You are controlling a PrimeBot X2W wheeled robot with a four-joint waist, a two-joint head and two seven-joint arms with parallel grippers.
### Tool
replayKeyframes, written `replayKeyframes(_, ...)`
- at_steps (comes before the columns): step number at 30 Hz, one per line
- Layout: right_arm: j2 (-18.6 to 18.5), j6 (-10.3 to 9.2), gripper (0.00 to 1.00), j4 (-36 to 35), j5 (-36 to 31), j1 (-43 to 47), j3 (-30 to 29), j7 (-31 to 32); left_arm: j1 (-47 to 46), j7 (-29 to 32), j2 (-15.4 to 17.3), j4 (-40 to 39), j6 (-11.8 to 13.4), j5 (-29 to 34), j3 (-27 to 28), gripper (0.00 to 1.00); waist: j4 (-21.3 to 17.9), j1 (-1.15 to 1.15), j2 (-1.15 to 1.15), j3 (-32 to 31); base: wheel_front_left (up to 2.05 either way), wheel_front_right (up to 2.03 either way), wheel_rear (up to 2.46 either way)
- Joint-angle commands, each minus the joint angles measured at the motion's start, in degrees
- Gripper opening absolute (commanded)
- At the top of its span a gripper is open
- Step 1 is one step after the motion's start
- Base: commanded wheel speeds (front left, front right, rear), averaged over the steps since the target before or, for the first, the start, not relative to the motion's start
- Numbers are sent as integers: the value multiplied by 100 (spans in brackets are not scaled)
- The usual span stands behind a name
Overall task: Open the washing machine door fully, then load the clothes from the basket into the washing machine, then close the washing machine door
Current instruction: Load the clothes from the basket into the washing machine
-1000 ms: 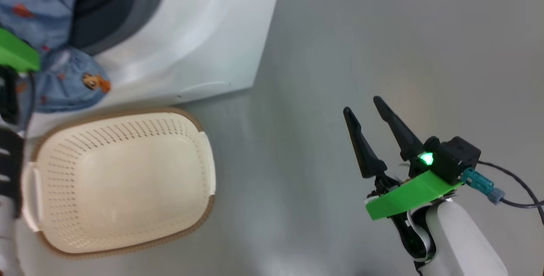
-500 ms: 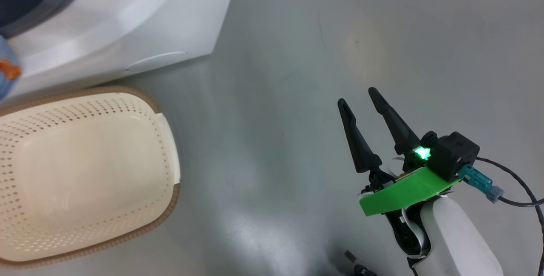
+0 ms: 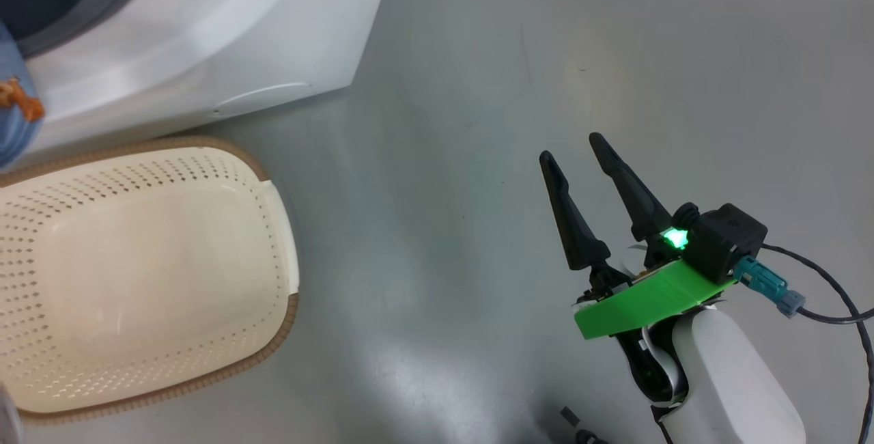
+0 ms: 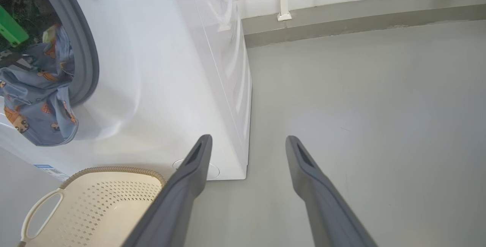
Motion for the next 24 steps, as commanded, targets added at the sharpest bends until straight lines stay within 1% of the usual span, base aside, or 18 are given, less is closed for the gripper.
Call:
replayKeyframes(1, 29, 52, 100, -102, -88, 29, 98, -27, 24, -30, 232, -96, -25, 66, 71, 100, 39, 0, 0, -37, 0, 0, 0)
replayKeyframes(7, 31, 52, 100, -83, -82, 46, 48, -27, 312, -30, 139, -189, -36, -55, 93, 100, 178, 0, 0, -184, 0, 0, 0)
replayKeyframes(11, 11, 52, 100, -122, -62, 9, -137, -27, 546, -30, 44, -430, -38, -174, -74, 100, 333, 0, 0, -230, 0, 0, 0)
replayKeyframes(12, 11, 52, 100, -122, -62, 9, -137, -27, 546, -30, 44, -430, -38, -174, -74, 100, 333, 0, 0, -230, 0, 0, 0)
replayKeyframes(16, 10, 52, 100, -178, -74, -33, -249, -27, 900, -30, 46, -798, -38, -265, -366, 100, 470, 0, 0, -307, 0, 0, 0)
replayKeyframes(17, 16, 52, 100, -175, -30, -27, -323, -27, 1566, -30, 112, -1451, -39, -391, -546, 100, 601, 0, 0, -435, 0, 0, 0)
replayKeyframes(18, 20, 52, 100, -170, 3, -19, -432, -27, 2183, -30, 119, -1958, -39, -541, -597, 100, 692, 0, 0, -526, 0, 0, 0)
replayKeyframes(19, 21, 52, 100, -169, 1, -10, -466, -27, 2465, -30, 130, -2214, -39, -581, -596, 100, 730, 0, 0, -559, 0, 0, 0)
replayKeyframes(24, 21, 52, 100, -187, -5, -14, -505, -27, 3171, -30, 84, -2810, -39, -630, -461, 100, 791, 0, 0, -589, 0, 0, 0)
